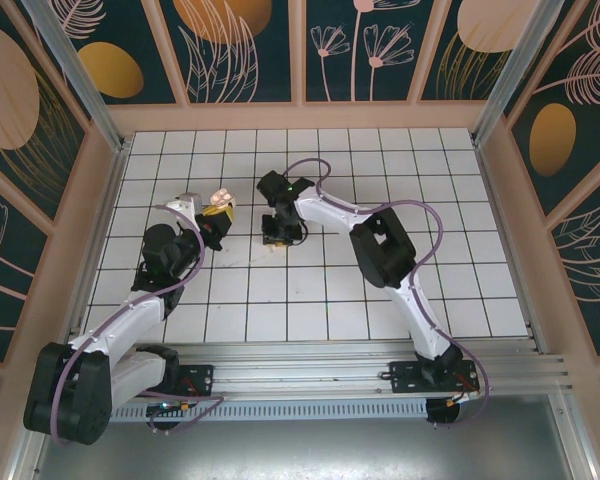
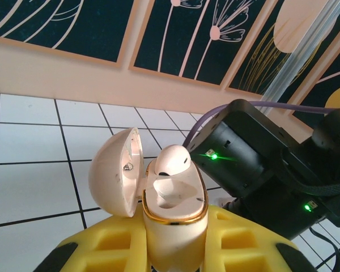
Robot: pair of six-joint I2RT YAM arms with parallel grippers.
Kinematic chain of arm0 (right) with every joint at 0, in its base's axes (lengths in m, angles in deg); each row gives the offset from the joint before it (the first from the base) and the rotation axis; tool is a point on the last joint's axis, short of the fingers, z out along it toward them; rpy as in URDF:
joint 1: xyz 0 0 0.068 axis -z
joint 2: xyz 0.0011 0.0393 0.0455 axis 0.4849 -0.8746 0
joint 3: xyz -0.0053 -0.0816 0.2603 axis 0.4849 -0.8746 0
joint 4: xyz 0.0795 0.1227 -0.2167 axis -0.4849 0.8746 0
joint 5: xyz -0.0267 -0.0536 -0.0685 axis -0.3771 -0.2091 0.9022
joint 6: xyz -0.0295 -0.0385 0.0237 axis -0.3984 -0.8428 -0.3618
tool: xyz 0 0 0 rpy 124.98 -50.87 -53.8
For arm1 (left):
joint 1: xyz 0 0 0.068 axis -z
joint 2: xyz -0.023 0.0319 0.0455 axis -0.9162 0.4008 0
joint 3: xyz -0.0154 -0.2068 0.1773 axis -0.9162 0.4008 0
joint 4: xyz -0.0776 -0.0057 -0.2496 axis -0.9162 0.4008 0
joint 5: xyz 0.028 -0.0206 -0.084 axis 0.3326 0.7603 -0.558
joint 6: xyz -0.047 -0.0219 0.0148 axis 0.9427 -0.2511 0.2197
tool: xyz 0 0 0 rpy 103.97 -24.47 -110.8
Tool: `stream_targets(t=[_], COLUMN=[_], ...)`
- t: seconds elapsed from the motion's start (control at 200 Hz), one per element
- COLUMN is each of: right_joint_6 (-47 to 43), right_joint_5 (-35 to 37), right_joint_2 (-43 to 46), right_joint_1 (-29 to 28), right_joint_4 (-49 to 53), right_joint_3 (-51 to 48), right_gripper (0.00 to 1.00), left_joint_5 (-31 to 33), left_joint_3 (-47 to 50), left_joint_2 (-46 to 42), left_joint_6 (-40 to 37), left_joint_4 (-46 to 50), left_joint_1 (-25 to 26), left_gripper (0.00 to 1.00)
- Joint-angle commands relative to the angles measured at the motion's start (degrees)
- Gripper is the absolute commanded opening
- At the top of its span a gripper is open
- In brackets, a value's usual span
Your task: Insert the wireless bluetooth earbuds into the charging case
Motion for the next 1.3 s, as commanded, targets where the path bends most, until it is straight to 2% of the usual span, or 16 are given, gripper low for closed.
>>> stream_targets(t=[0.0, 0.105, 0.385, 0.571, 0.711, 0.926, 1.046, 1.296], right_joint_6=[0.0, 0.4, 0.5, 0.3, 0.8, 1.6, 2.1, 2.6], right_joint_5=[5.2, 7.1, 8.0, 7.5, 7.7, 10.1, 11.3, 12.1], right_joint_2=[4.8, 8.6, 15.6, 18.0, 20.6, 25.6, 28.4, 32.9], right_joint_1=[0.8, 0.8, 1.7, 2.2, 2.5, 3.0, 3.0, 3.1], right_joint_4=[-4.6, -8.6, -17.5, -21.4, -25.3, -32.8, -36.1, -42.1], right_joint_3=[-5.6, -10.9, -21.0, -24.9, -29.1, -35.8, -39.6, -45.6], right_gripper=[0.23, 0.23, 0.23, 0.23, 0.23, 0.22, 0.22, 0.21], left_joint_5=[-1.9, -1.7, -1.7, 2.8, 4.9, 4.9, 7.0, 5.7], left_joint_3=[-0.2, 2.0, 4.5, 4.1, 4.0, 5.4, 6.4, 7.1], left_joint_2=[0.5, 1.2, 2.7, 5.9, 8.9, 16.6, 18.9, 27.7], left_joint_6=[0.0, 2.0, 1.1, -2.2, -4.6, -5.3, -8.4, -11.9], left_joint_4=[-4.5, -9.9, -16.1, -14.1, -16.0, -26.5, -30.9, -40.9], left_joint_1=[-0.4, -0.4, 0.0, 3.5, 6.0, 8.8, 10.9, 13.6], left_gripper=[0.09, 0.08, 0.07, 0.05, 0.05, 0.05, 0.05, 0.04])
